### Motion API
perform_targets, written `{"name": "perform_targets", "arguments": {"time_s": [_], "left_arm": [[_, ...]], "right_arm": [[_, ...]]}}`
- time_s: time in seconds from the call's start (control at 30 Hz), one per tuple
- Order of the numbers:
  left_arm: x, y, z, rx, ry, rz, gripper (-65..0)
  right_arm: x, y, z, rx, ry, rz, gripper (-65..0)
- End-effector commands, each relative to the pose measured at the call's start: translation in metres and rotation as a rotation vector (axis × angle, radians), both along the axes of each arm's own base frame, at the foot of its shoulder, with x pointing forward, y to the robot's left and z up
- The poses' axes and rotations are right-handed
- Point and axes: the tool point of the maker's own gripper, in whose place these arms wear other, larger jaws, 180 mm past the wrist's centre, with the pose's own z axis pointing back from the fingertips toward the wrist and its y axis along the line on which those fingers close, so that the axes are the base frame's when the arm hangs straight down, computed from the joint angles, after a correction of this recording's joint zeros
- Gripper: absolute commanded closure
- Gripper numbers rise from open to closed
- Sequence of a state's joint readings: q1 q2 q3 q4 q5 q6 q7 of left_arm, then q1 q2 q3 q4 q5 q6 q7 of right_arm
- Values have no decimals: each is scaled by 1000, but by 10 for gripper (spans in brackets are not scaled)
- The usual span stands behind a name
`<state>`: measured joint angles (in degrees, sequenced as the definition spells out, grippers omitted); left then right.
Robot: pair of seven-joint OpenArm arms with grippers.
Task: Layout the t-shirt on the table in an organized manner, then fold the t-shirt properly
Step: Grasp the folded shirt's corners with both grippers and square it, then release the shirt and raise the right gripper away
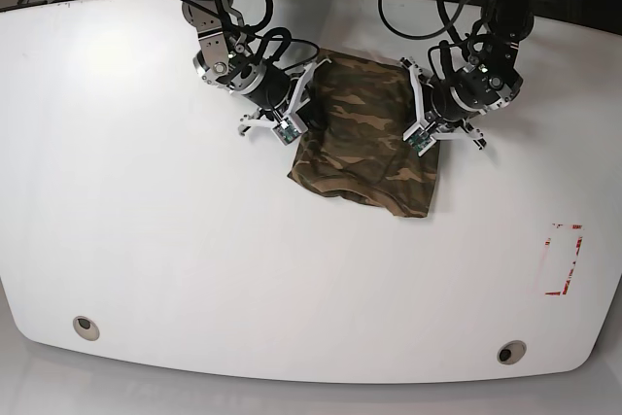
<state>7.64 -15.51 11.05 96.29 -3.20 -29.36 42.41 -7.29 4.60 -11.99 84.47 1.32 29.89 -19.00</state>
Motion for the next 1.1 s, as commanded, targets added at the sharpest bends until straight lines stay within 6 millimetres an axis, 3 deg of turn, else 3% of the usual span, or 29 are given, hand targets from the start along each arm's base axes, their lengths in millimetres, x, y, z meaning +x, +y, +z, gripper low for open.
{"name": "perform_targets", "arguments": {"time_s": [0.0, 0.33, 0.53, 0.87, 1.07], "left_arm": [[-1, -1, 8, 16, -15, -15, -26], [-16, -3, 16, 19, -20, -20, -26], [-18, 11, 19, 24, -25, 29, -26], [-8, 23, 35, 29, -78, 61, -26], [7, 42, 55, 32, -145, 124, -26]], "right_arm": [[0, -1, -2, -38, 10, 21, 0], [33, -22, 19, -50, -64, -39, 0], [45, -29, 35, -85, -109, -31, 0], [50, -28, 69, -84, -199, -26, 0], [47, -31, 87, -89, -251, -28, 0]]}}
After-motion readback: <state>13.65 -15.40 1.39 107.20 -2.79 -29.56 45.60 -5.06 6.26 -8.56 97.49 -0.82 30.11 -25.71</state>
